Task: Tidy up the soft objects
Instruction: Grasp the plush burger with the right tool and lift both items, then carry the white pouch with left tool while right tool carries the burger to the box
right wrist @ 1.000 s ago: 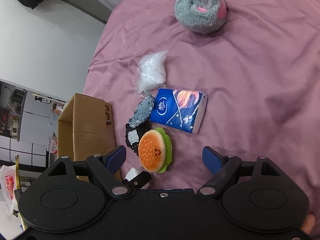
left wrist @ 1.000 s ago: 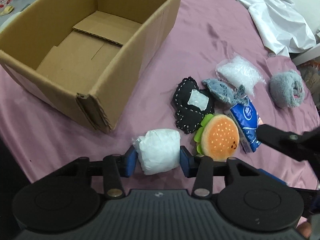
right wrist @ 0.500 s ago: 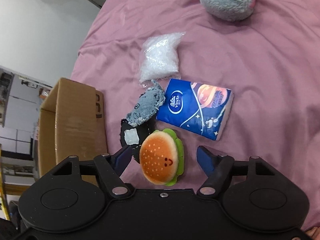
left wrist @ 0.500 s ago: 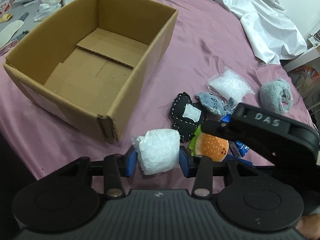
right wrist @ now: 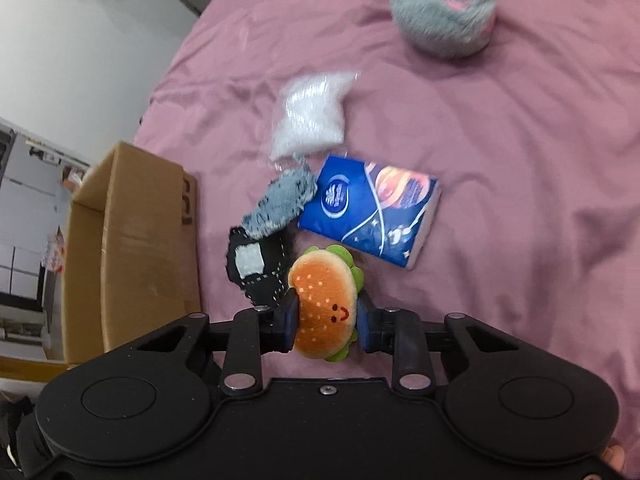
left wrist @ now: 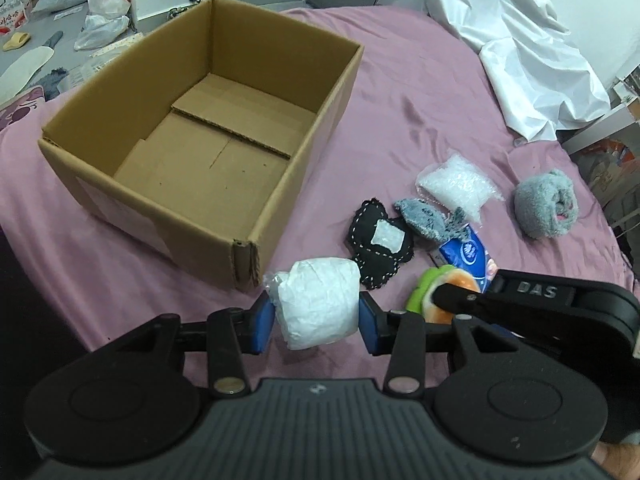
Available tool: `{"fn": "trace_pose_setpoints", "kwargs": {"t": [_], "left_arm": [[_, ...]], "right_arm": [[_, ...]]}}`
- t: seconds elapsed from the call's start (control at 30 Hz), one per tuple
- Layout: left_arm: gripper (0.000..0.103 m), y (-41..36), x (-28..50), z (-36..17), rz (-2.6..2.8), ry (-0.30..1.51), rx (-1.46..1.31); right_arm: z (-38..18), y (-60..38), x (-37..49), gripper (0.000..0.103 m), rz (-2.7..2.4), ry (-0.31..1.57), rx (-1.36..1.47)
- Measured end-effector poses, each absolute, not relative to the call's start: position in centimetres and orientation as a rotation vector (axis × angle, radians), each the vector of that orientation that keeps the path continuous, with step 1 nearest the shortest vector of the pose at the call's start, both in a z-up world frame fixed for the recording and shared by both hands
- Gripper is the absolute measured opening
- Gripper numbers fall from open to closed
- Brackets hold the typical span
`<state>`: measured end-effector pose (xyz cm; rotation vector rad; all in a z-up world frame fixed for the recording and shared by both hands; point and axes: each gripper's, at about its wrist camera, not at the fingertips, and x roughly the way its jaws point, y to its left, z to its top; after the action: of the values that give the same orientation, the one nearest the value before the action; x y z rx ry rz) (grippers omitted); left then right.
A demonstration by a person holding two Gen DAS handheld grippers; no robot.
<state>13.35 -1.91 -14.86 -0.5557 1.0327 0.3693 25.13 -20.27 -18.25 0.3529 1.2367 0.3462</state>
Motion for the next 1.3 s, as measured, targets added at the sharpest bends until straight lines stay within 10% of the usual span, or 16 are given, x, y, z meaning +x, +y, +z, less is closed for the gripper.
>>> {"fn": "trace_pose_setpoints", "kwargs": {"t": [1.3], "left_arm": [[0.043, 5.8, 15.2, -4.0, 0.279, 0.809, -0.436]], "right_arm": [[-8.9, -17.7, 23.6, 0.028, 0.693, 0.806, 0.415]]}}
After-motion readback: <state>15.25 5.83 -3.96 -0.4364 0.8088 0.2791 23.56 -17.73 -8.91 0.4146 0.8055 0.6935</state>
